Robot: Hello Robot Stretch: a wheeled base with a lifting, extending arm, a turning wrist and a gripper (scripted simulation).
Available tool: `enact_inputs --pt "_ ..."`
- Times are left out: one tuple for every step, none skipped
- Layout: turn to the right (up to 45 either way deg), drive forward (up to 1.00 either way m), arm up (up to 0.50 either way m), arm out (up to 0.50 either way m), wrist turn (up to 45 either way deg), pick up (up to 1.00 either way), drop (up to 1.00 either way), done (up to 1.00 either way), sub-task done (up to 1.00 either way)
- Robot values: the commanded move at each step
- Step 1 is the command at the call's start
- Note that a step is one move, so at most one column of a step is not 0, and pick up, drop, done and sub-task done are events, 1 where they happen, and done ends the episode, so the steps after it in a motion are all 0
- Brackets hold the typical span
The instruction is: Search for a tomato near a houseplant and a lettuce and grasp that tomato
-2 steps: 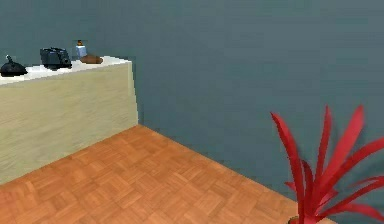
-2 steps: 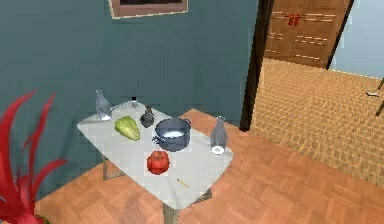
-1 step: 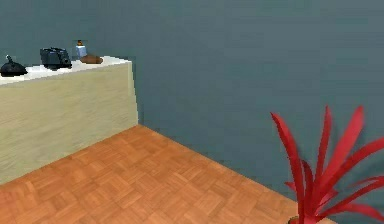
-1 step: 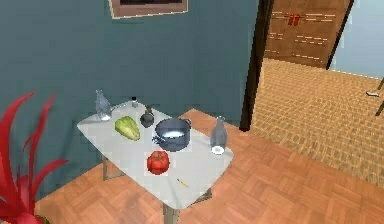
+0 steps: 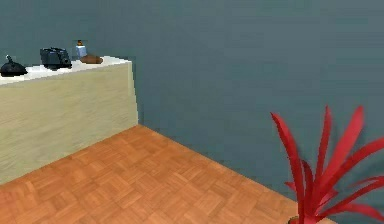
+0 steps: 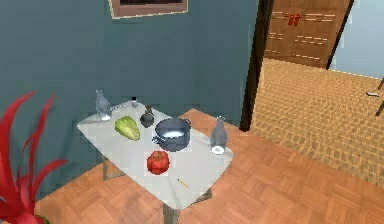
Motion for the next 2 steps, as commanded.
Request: enact_inputs --pt "0.0 0.00 0.00 0.50 0.0 0.00 0.00 0.00 0.00" --pt "0.0 0.00 0.00 0.00 45.0 0.00 0.00 0.00 0.00"
